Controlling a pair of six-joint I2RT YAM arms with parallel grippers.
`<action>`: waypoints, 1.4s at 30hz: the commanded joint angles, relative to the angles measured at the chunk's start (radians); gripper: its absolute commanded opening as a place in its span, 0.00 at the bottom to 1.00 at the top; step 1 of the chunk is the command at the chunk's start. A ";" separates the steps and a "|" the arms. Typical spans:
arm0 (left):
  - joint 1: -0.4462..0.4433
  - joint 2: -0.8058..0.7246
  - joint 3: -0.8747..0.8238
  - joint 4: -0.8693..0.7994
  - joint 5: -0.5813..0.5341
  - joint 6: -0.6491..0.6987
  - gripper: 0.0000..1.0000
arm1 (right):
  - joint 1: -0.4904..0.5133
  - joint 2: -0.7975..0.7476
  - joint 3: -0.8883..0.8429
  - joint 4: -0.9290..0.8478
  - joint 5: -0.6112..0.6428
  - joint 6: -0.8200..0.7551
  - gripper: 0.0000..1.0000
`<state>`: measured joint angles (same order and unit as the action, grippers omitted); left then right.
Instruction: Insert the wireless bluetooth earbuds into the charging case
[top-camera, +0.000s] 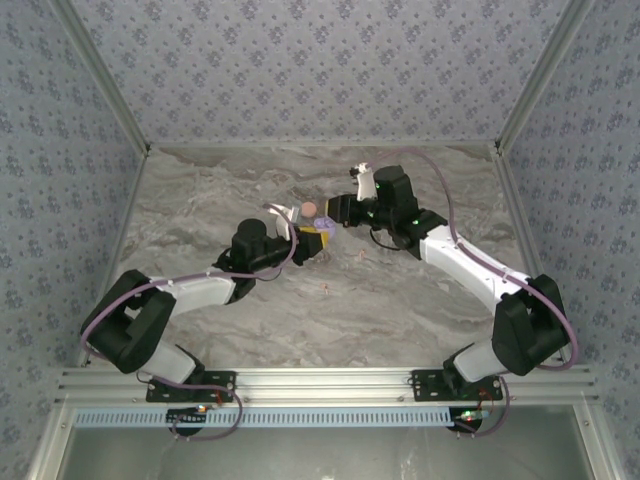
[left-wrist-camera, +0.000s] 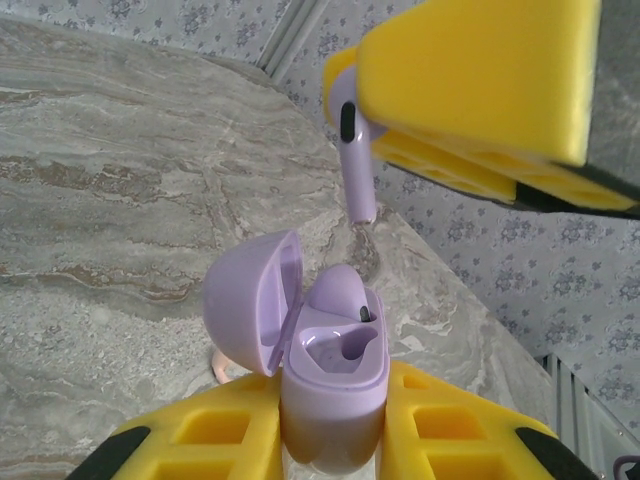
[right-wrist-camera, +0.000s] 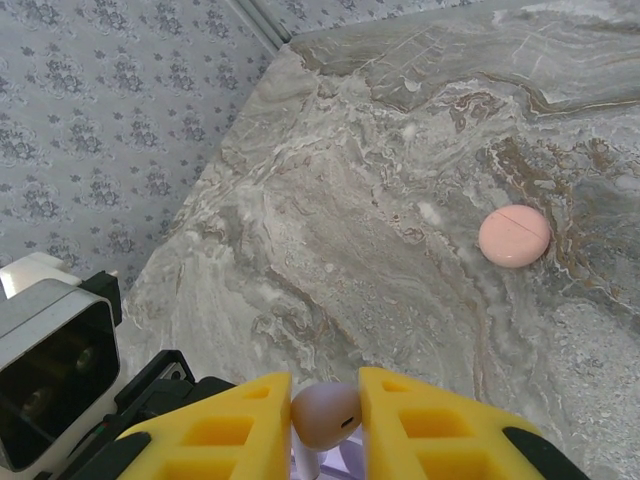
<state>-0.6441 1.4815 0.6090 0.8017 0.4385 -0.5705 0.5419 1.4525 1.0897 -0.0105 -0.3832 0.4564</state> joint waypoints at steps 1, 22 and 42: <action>-0.009 -0.017 0.038 0.034 0.012 -0.014 0.24 | 0.008 -0.026 0.012 0.014 -0.014 -0.021 0.25; -0.014 -0.057 0.042 0.002 -0.033 -0.012 0.24 | 0.030 -0.025 0.001 -0.003 -0.014 -0.042 0.25; -0.013 -0.078 0.041 -0.014 -0.061 -0.011 0.24 | 0.041 -0.022 0.007 -0.031 -0.006 -0.061 0.25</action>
<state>-0.6510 1.4395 0.6128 0.7776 0.3958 -0.5781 0.5751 1.4525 1.0897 -0.0257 -0.3828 0.4175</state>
